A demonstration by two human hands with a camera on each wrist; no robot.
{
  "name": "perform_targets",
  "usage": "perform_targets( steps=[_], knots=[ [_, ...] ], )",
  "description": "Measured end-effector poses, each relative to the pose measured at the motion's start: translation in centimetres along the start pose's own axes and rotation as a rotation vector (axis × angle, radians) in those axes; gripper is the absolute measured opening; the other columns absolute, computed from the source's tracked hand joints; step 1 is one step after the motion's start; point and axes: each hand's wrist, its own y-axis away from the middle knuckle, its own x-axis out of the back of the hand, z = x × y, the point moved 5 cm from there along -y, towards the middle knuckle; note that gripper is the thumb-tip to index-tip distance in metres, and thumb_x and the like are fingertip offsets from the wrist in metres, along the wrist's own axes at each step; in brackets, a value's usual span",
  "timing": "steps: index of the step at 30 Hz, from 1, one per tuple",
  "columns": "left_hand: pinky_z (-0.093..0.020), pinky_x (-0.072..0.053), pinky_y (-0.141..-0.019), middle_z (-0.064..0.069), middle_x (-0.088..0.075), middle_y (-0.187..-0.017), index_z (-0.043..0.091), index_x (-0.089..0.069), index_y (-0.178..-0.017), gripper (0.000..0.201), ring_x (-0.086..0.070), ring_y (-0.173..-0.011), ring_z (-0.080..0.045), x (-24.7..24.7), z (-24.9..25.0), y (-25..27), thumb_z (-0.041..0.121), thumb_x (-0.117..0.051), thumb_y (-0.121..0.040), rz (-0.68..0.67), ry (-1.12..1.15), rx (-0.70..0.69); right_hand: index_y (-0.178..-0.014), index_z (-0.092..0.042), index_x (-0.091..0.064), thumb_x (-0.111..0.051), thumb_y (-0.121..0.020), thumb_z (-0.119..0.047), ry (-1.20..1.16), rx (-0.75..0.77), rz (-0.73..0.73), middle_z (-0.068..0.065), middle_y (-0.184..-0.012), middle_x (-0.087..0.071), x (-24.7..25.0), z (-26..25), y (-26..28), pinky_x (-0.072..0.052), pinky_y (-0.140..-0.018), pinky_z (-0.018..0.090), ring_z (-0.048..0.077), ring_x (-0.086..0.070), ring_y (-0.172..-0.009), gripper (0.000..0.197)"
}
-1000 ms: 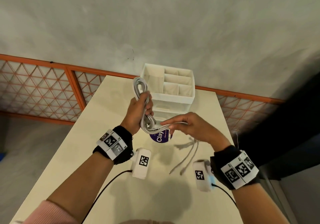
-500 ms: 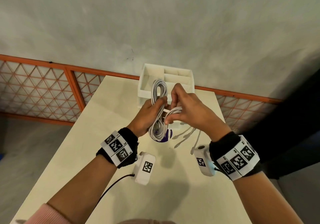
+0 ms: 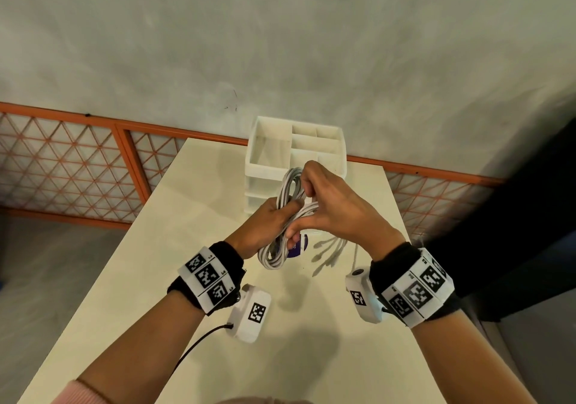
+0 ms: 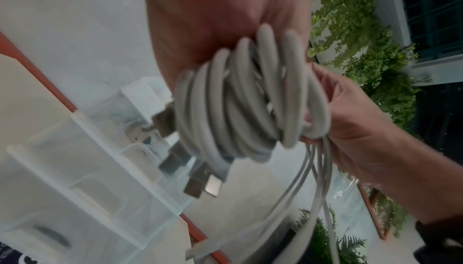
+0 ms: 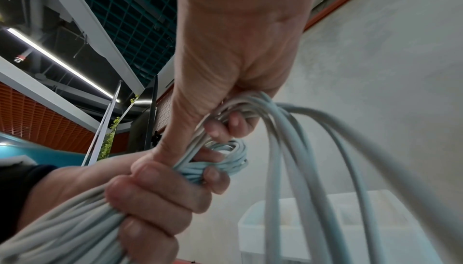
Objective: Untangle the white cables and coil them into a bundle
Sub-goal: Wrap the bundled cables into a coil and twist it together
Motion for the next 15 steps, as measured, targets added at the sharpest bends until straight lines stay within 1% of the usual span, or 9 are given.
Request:
perform_targets(
  steps=[3,5,7,9,10,11,13,14,15],
  knots=[
    [-0.032,-0.046,-0.059,-0.003,-0.053,-0.043,0.009,-0.054,-0.057,0.052,-0.049,-0.043,-0.022,0.5,-0.1,-0.1,0.032,-0.038,-0.1,-0.012,-0.046,-0.01,-0.08,-0.015,-0.036,-0.088,-0.057,-0.035,-0.073,-0.07,-0.004,-0.011,-0.075,-0.037,0.2,1.1,0.2,-0.033,-0.056,0.017,0.006,-0.033,-0.063,0.06],
    [-0.032,-0.045,-0.056,-0.004,-0.051,-0.043,0.009,-0.053,-0.061,0.047,-0.046,-0.042,-0.022,1.1,-0.2,0.0,0.031,-0.039,-0.1,-0.023,-0.046,0.004,-0.083,-0.014,-0.045,-0.088,-0.059,-0.033,-0.109,-0.146,-0.038,-0.009,-0.075,-0.045,0.7,2.2,0.5,-0.036,-0.056,0.014,0.003,-0.041,-0.062,0.053],
    [-0.029,-0.042,-0.051,-0.005,-0.049,-0.044,0.009,-0.051,-0.062,0.043,-0.043,-0.04,-0.021,1.4,-0.3,0.0,0.029,-0.04,-0.099,-0.051,-0.041,0.016,-0.086,-0.014,-0.058,-0.085,-0.064,-0.03,-0.11,-0.213,-0.152,-0.01,-0.072,-0.055,0.9,3.1,0.8,-0.039,-0.056,0.011,-0.002,-0.05,-0.061,0.038],
    [-0.025,-0.039,-0.047,-0.006,-0.047,-0.045,0.01,-0.049,-0.066,0.038,-0.04,-0.039,-0.021,1.3,-0.6,-0.1,0.028,-0.042,-0.099,-0.078,-0.03,0.034,-0.084,-0.013,-0.066,-0.078,-0.074,-0.03,-0.11,-0.25,-0.305,-0.009,-0.063,-0.061,0.3,3.6,1.1,-0.039,-0.056,0.011,-0.003,-0.054,-0.056,0.023],
    [-0.025,-0.037,-0.046,-0.006,-0.045,-0.046,0.01,-0.048,-0.068,0.036,-0.038,-0.039,-0.021,1.2,-0.7,-0.2,0.028,-0.043,-0.099,-0.085,-0.014,0.045,-0.082,-0.012,-0.067,-0.075,-0.078,-0.032,-0.125,-0.276,-0.36,-0.008,-0.058,-0.062,0.1,3.9,1.3,-0.038,-0.056,0.012,-0.003,-0.053,-0.052,0.022],
    [-0.024,-0.036,-0.044,-0.006,-0.044,-0.047,0.01,-0.047,-0.068,0.035,-0.037,-0.038,-0.02,1.2,-0.9,-0.2,0.027,-0.045,-0.098,-0.089,0.011,0.055,-0.082,-0.01,-0.067,-0.071,-0.081,-0.034,-0.152,-0.31,-0.396,-0.008,-0.054,-0.061,0.0,4.1,1.5,-0.038,-0.056,0.013,-0.002,-0.053,-0.05,0.025],
    [-0.024,-0.034,-0.042,-0.005,-0.041,-0.046,0.011,-0.046,-0.067,0.034,-0.035,-0.037,-0.016,1.1,-1.3,-0.1,0.026,-0.046,-0.098,-0.096,0.083,0.079,-0.084,-0.005,-0.066,-0.066,-0.084,-0.036,-0.232,-0.353,-0.438,-0.01,-0.05,-0.059,0.2,4.6,2.0,-0.04,-0.057,0.017,0.001,-0.054,-0.049,0.031],
    [-0.023,-0.033,-0.042,-0.003,-0.041,-0.046,0.011,-0.047,-0.067,0.034,-0.035,-0.037,-0.015,1.0,-1.4,0.1,0.027,-0.046,-0.098,-0.1,0.094,0.085,-0.083,-0.006,-0.065,-0.063,-0.085,-0.038,-0.26,-0.352,-0.447,-0.011,-0.05,-0.058,0.3,4.7,2.2,-0.041,-0.058,0.02,0.002,-0.054,-0.05,0.032],
    [-0.023,-0.034,-0.042,-0.002,-0.041,-0.046,0.011,-0.048,-0.069,0.036,-0.035,-0.037,-0.014,0.9,-1.5,0.2,0.032,-0.046,-0.098,-0.101,0.073,0.085,-0.081,-0.009,-0.064,-0.059,-0.087,-0.04,-0.27,-0.342,-0.442,-0.011,-0.051,-0.056,0.4,4.4,2.4,-0.043,-0.059,0.023,0.003,-0.053,-0.051,0.032]
  ],
)
